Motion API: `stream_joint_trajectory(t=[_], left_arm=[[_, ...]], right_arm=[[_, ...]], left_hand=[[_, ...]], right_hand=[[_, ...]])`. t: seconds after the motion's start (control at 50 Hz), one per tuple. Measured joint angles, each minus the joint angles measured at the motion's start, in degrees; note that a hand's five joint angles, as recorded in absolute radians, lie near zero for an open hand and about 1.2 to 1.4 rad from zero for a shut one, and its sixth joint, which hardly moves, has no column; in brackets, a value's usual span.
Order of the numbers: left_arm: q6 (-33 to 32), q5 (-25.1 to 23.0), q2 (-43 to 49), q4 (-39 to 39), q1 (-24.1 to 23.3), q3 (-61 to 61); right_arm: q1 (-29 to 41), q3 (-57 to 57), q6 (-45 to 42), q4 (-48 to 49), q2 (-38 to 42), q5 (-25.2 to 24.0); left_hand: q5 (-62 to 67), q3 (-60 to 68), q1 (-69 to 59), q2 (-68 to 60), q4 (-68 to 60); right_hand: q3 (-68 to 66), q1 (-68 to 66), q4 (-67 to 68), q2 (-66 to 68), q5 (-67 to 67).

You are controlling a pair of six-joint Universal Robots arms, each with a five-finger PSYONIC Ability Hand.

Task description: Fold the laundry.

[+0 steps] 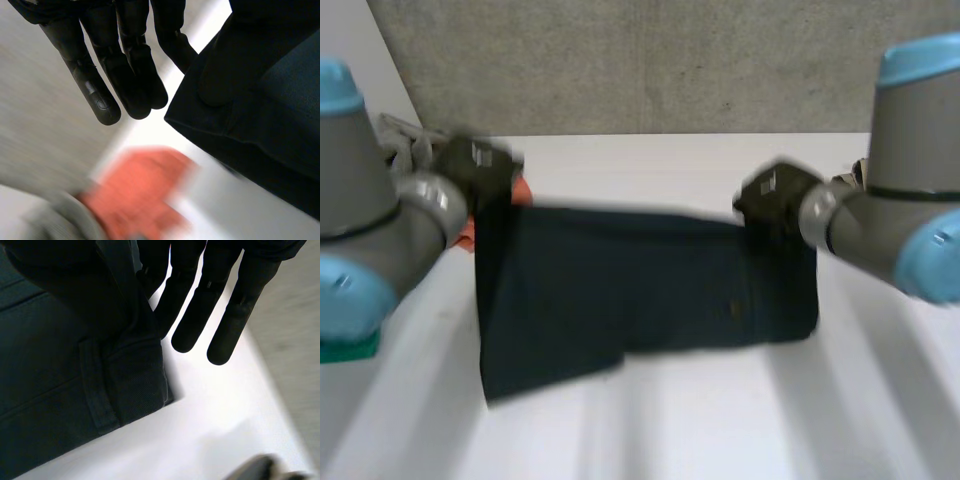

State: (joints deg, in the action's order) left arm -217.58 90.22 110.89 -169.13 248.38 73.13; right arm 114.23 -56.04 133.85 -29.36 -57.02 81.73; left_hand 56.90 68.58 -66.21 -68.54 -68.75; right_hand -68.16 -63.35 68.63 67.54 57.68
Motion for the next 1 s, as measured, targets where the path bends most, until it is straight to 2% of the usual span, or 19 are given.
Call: stream_joint_trajectory(t=[0.02, 0.12, 0.14, 0.2, 0.22, 0.26, 0.34, 0.5, 0.62, 0.78, 0.9, 1.0], left_arm=[[-0.2, 0.2, 2.4, -4.8, -0.2, -6.6], [0.9, -0.1, 4.1, -14.2, -0.1, -15.7], [3.1, -0.4, 3.8, -22.3, 0.2, -19.7], [7.1, -0.9, 2.8, -32.8, 0.7, -21.9], [8.9, -1.3, 2.3, -37.1, 0.9, -22.1], [11.3, -1.9, 1.7, -41.4, 1.2, -21.8], [13.4, -2.8, 1.3, -42.6, 1.6, -19.5], [13.6, -2.9, 1.1, -38.2, 2.0, -8.9], [12.8, -4.7, 2.6, -37.5, 0.5, 2.8], [8.3, -5.9, 6.6, -35.8, -1.7, 14.7], [4.7, -5.3, 3.5, -28.0, -2.6, 20.6], [2.1, -4.5, -4.7, -14.8, -3.5, 24.6]], right_arm=[[0.5, 7.0, 1.5, 4.0, 3.2, 1.8], [0.9, 16.1, 3.6, 14.0, 5.9, 4.2], [0.9, 19.1, 5.0, 24.9, 5.7, 4.9], [0.8, 18.0, 6.5, 39.7, 3.9, 4.3], [0.7, 15.7, 7.2, 47.2, 2.7, 3.4], [0.6, 12.4, 7.8, 55.0, 1.2, 1.9], [0.5, 6.3, 8.6, 63.4, -0.5, -0.2], [-0.1, 2.9, 9.3, 60.8, 2.4, -0.2], [-0.9, 0.3, 9.7, 57.0, 8.1, -2.4], [-1.7, -6.6, 7.3, 51.6, 13.1, -3.6], [-2.3, -13.2, 5.3, 42.3, 7.6, -3.1], [-2.4, -19.1, 3.0, 29.8, -1.0, -2.3]], left_hand=[[0.0, 0.0, 0.0, 0.0, 0.0], [0.0, 0.0, 0.0, 0.0, 0.0], [0.0, 0.0, 0.0, 0.0, 0.0], [0.0, 0.0, 0.0, 0.0, 0.0], [0.0, 0.0, 0.0, 0.0, 0.0], [0.6, 0.0, 0.0, 0.0, 0.0], [1.0, 0.0, 0.0, 0.0, 0.0], [1.0, 0.1, 0.0, -0.1, 0.0], [1.0, 0.1, 0.0, -0.1, -0.2], [1.0, 0.1, 0.0, -0.1, -0.2], [1.0, 0.1, 0.0, -0.1, -0.2], [1.0, 0.1, 0.0, -0.1, -0.2]], right_hand=[[0.0, 0.0, 0.0, 0.0, 0.0], [0.0, 0.0, 0.0, 0.0, 0.1], [0.0, 0.0, 0.0, 0.0, 0.1], [0.0, 0.0, 0.0, 0.0, 0.2], [0.0, 0.0, 0.0, 0.0, 0.4], [0.0, 0.0, 0.0, 0.0, 0.9], [0.0, 0.0, 0.0, 0.0, 1.1], [0.0, 0.0, 0.0, 0.0, 1.1], [0.0, 0.0, 0.0, 0.0, 1.1], [0.0, 0.0, 0.0, 0.0, 1.1], [0.0, 0.0, 0.1, 0.0, 1.1], [0.0, 0.0, 0.1, 0.0, 1.1]])
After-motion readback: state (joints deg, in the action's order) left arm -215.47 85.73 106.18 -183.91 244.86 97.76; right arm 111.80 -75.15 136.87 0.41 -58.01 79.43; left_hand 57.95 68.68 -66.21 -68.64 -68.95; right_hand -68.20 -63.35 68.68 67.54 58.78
